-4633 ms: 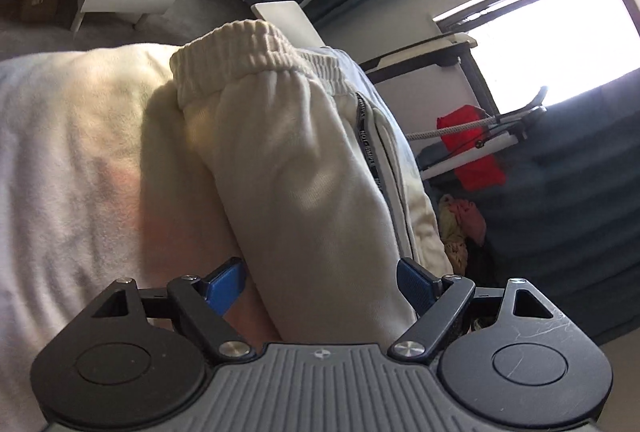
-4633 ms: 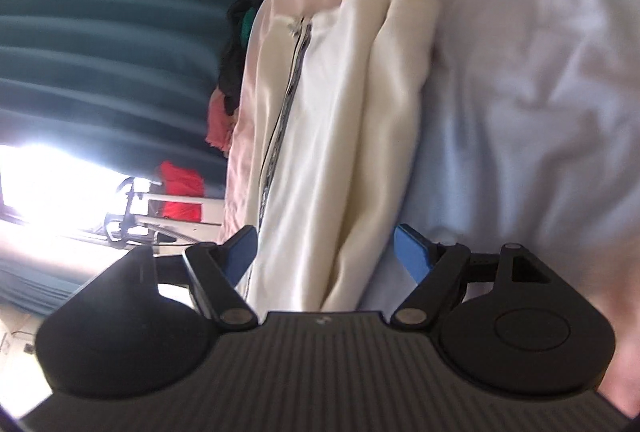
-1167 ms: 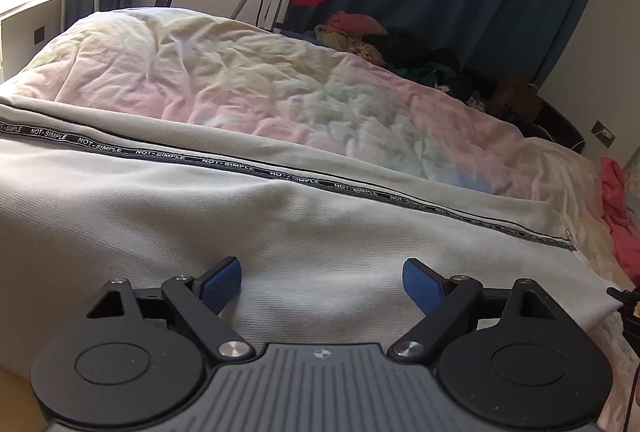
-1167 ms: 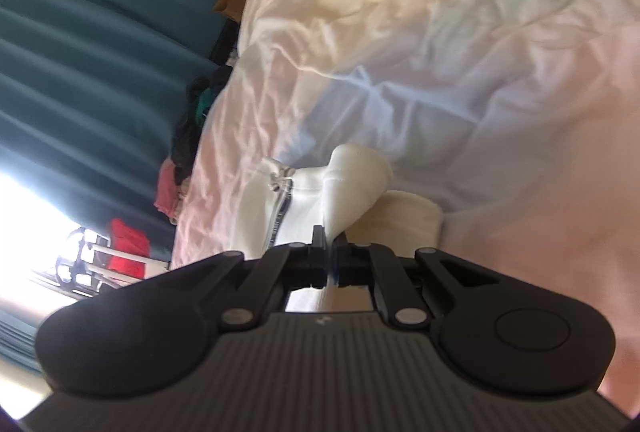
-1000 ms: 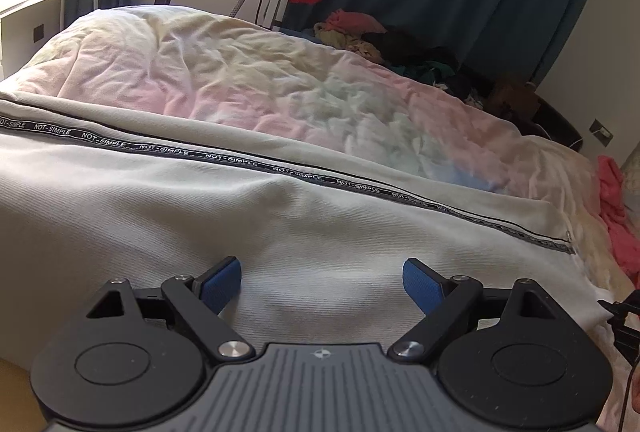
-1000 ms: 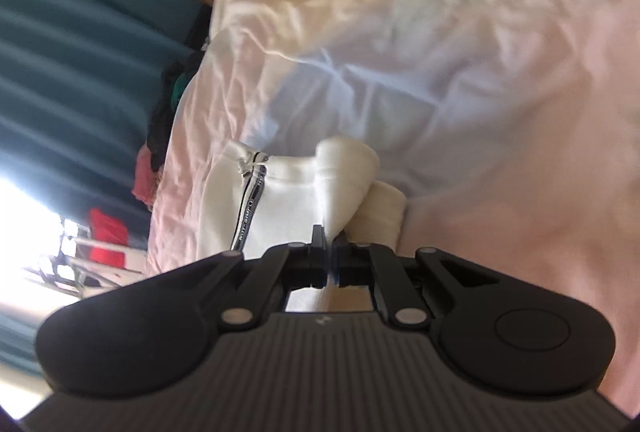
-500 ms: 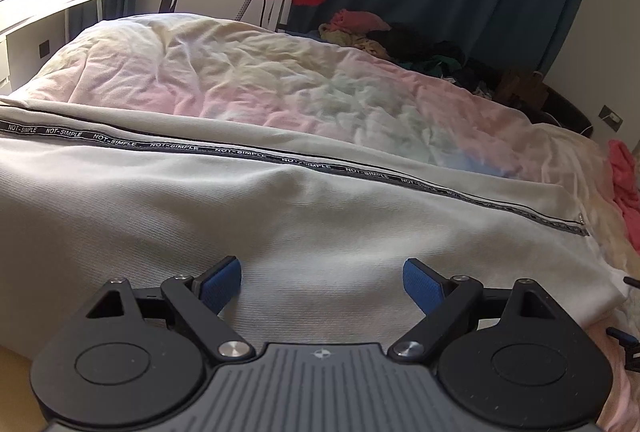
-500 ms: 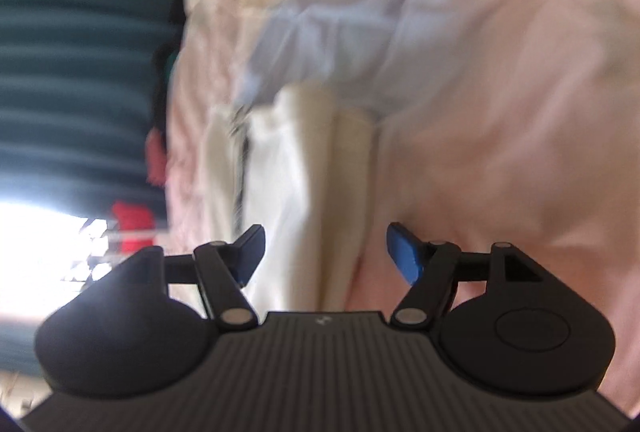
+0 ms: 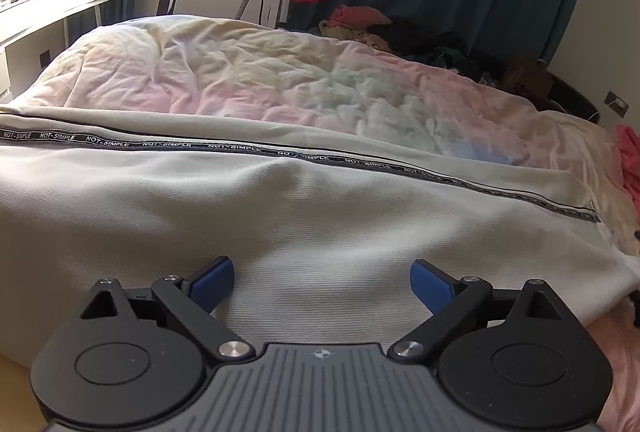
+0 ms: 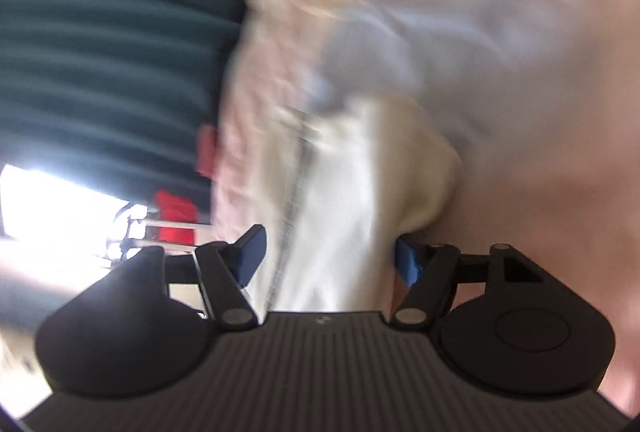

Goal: Fold clothes

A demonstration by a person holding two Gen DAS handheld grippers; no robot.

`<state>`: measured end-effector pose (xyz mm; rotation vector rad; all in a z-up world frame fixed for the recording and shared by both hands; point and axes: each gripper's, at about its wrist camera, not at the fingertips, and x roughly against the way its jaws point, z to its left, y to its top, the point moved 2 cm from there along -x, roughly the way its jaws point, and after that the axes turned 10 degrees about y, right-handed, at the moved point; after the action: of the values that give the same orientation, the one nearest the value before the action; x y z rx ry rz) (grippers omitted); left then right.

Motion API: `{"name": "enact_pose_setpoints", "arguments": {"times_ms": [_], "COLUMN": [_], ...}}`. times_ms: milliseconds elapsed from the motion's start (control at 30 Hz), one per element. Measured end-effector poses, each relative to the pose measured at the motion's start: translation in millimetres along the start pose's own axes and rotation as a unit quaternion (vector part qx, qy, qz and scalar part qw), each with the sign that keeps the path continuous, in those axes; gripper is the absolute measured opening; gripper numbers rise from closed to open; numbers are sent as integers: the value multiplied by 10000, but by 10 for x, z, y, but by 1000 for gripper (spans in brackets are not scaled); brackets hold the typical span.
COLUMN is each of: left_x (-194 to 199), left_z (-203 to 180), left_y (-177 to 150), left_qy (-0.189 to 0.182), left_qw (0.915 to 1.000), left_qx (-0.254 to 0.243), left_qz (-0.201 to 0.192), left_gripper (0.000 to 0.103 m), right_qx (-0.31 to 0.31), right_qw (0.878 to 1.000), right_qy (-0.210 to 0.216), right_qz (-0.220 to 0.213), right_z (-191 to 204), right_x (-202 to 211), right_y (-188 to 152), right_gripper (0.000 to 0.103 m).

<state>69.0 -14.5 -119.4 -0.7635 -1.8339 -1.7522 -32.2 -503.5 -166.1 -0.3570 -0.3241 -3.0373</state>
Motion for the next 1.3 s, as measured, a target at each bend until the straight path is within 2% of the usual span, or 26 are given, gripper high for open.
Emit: {"name": "enact_pose_setpoints", "arguments": {"times_ms": [67, 233, 333, 400, 500, 533, 567, 667, 767, 933, 967, 1033, 1067, 1100, 1167, 1300], "left_x": [2, -13, -12, -10, -10, -11, -13, -15, -12, 13, 17, 27, 31, 36, 40, 54], "left_z": [-12, -8, -14, -24, -39, -41, -43, -44, -34, -34, -40, -51, -56, -61, -91, -153], "left_y": [-5, -3, -12, -19, -31, -33, -33, -34, -40, -70, -78, -94, -102, -110, -131, -171], "left_qy": [19, 9, 23, 39, 57, 61, 66, 75, 60, 84, 113, 170, 199, 228, 308, 466], "left_qw": [10000, 10000, 10000, 9999, 9999, 9998, 9998, 9998, 9998, 9996, 9995, 9992, 9990, 9988, 9981, 9960], "left_qx": [-23, -6, -46, -90, -149, -156, -160, -168, -162, -212, -239, -293, -320, -347, -447, -659], "left_qz": [-9, 2, -7, -20, -45, -50, -51, -56, -69, -153, -173, -213, -234, -254, -293, -379], "left_gripper": [96, 97, 98, 98, 98, 98, 98, 98, 98, 98, 98, 98, 98, 98, 98, 98], "right_qx": [164, -176, 117, 255, 298, 334, 367, 435, 436, 539, 563, 606, 647, 687, 769, 1017], "right_qw": [9997, 9993, 9988, 9986, 9968, 9963, 9962, 9978, 9983, 9982, 9981, 9980, 9977, 9971, 9955, 9937], "right_qy": [153, -192, -108, 115, 707, 760, 759, 354, 138, 186, 160, 72, -74, -220, -470, -439], "right_qz": [-5, 262, 465, 457, 244, 223, 221, 363, 360, 171, 171, 175, 207, 239, 287, 148], "right_z": [49, -116, -107, -48, 48, 76, 93, 57, 6, 73, 78, 72, 67, 62, 59, 229], "right_x": [-5, -177, -289, -354, -365, -393, -418, -475, -511, -572, -591, -632, -624, -616, -596, -530], "right_y": [-10, -19, -23, -26, -41, -47, -53, -71, -59, -41, -28, 8, 15, 22, 36, 52], "right_gripper": [70, 69, 69, 70, 71, 71, 70, 70, 70, 70, 68, 57, 38, 12, 11, 9]}}
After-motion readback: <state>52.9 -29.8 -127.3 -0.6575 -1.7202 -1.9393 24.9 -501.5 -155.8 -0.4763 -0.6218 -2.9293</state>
